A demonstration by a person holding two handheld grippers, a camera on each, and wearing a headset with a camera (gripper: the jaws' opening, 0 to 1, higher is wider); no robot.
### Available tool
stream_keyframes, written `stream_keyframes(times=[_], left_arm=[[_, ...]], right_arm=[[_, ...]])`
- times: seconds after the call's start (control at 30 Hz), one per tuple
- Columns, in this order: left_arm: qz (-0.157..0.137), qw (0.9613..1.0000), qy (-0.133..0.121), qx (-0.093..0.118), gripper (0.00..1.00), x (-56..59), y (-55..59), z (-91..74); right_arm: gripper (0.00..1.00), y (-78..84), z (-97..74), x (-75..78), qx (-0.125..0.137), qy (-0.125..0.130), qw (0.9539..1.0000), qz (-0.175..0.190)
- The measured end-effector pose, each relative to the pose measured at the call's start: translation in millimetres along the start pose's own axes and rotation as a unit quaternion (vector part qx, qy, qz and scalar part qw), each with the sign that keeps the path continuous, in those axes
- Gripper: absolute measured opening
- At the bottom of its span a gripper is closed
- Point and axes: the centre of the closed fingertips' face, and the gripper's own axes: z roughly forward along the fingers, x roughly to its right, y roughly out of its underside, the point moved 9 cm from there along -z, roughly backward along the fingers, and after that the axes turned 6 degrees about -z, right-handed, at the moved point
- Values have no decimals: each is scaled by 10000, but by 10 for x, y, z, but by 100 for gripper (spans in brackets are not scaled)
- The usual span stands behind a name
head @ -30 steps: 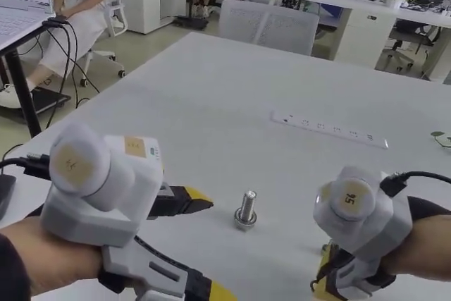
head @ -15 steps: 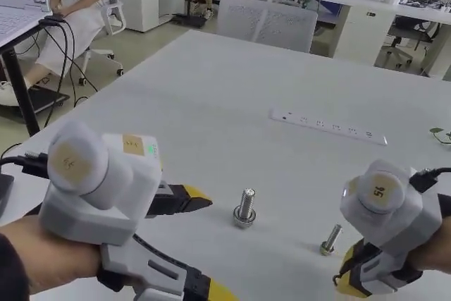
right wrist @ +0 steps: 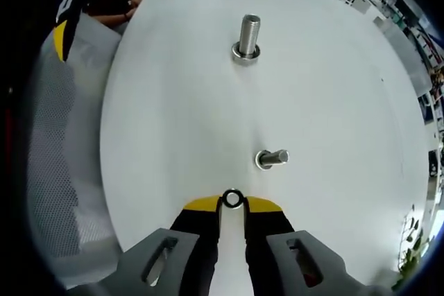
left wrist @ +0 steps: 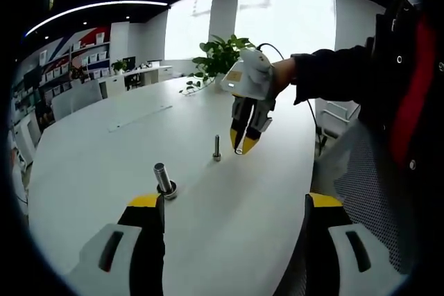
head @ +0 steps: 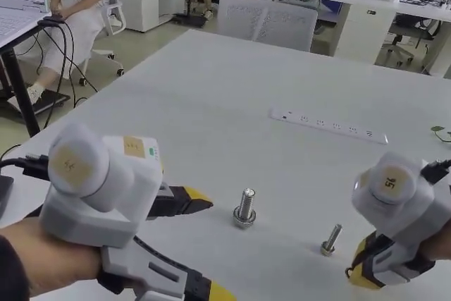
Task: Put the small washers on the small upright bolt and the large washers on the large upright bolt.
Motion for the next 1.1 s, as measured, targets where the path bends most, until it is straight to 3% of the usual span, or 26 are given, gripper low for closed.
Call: stream_keyframes(times=[0.53,0.8,1.1], left_arm=[[-1,10000,-9,7,82,-3,-4,-2],[-9,10000,-30,14,82,-10,-1,-11],[-36,10000,-62,26,82,-19,-2,-13]], right_arm=[[14,-157,-424,149,137,452,9985,-270],[13,-293,-474,158,200,513,9976,-411],[13,-372,-419,247,148,462,9973,-547]])
